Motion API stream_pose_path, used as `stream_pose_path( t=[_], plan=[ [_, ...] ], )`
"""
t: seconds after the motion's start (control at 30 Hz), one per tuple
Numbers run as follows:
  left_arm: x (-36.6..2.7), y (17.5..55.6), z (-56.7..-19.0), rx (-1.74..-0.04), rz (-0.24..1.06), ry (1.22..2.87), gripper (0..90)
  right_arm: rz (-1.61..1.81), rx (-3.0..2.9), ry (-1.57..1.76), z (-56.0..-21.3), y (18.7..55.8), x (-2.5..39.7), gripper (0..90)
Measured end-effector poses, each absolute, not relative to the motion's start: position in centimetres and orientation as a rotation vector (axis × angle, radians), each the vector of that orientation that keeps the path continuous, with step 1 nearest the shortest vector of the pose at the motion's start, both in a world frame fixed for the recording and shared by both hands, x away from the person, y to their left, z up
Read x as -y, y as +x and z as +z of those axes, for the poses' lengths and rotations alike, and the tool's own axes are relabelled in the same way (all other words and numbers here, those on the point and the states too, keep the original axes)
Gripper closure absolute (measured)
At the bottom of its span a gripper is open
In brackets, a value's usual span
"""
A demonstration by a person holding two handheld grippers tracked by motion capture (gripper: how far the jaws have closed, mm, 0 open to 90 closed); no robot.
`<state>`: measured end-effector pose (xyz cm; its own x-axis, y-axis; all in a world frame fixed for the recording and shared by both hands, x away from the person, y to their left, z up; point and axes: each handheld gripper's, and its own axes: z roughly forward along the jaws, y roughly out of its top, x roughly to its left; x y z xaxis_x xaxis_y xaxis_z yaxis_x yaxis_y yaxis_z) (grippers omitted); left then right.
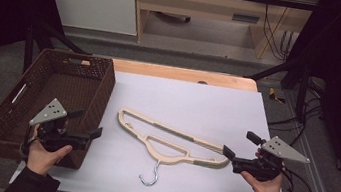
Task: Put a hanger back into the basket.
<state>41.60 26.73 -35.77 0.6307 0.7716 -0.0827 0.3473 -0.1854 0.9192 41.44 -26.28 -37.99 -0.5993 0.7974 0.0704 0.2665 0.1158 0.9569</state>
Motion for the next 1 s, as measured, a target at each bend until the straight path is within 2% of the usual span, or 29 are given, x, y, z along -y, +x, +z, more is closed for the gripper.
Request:
stream_pose_path(
  t=[0.5, 1.0],
  plan=[
    [-22.8, 40.9, -35.9, -0.876, 0.471, 1.819, 11.5, 1.472, -1.974, 1.009, -38.2, 41.5, 25.2, 2.9],
    [-16.8, 40.6, -39.3, -0.874, 0.368, 1.956, 23.2, 1.452, -2.018, 0.992, -38.7, 41.8, 24.2, 3.8]
  ],
)
